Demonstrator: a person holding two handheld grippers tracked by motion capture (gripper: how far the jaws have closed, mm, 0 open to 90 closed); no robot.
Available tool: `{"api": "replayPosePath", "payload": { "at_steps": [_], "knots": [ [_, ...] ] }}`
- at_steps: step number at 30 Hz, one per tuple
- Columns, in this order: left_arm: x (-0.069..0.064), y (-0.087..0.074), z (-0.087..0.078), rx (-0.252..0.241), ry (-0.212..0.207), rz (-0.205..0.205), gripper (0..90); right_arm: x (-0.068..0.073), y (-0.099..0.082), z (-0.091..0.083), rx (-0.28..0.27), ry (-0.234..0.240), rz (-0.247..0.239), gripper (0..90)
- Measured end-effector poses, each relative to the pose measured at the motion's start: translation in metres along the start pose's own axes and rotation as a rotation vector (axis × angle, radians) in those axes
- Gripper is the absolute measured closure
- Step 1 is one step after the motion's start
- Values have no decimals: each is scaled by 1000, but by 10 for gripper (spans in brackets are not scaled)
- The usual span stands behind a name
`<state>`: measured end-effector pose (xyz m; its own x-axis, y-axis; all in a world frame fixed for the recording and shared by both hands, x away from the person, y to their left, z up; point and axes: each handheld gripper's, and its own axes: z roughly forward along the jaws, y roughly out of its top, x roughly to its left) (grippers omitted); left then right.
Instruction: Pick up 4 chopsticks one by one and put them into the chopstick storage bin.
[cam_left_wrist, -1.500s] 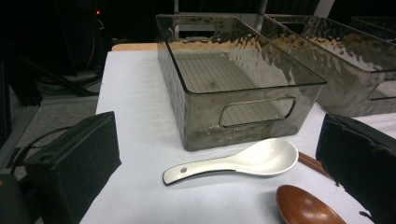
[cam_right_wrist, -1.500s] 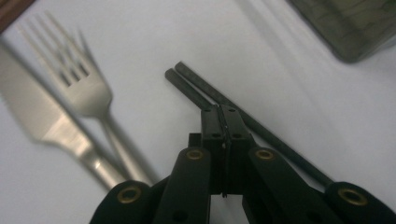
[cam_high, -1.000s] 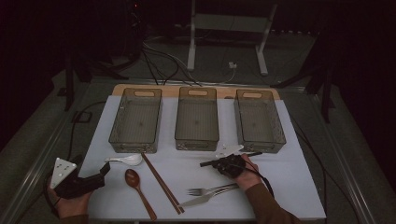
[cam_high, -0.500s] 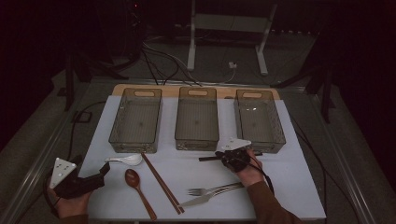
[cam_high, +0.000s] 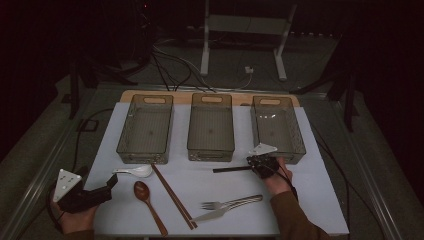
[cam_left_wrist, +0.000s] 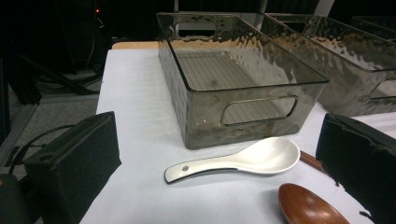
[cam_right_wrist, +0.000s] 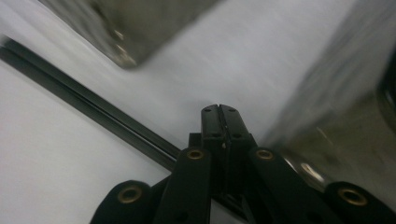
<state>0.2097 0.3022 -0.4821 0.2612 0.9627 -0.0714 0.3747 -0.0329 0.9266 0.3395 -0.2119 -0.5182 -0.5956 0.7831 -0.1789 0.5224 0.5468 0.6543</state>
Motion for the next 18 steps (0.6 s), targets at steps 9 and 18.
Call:
{"api": "replayPosePath", "payload": {
  "at_steps": [9,18],
  "knots": [
    [-1,0,1,2,-3,2,7,-3,-10,-6,37,8,7,900],
    [-1,0,1,4,-2,1,7,-7,-22,-18,63,-32,-32,900]
  ]
}}
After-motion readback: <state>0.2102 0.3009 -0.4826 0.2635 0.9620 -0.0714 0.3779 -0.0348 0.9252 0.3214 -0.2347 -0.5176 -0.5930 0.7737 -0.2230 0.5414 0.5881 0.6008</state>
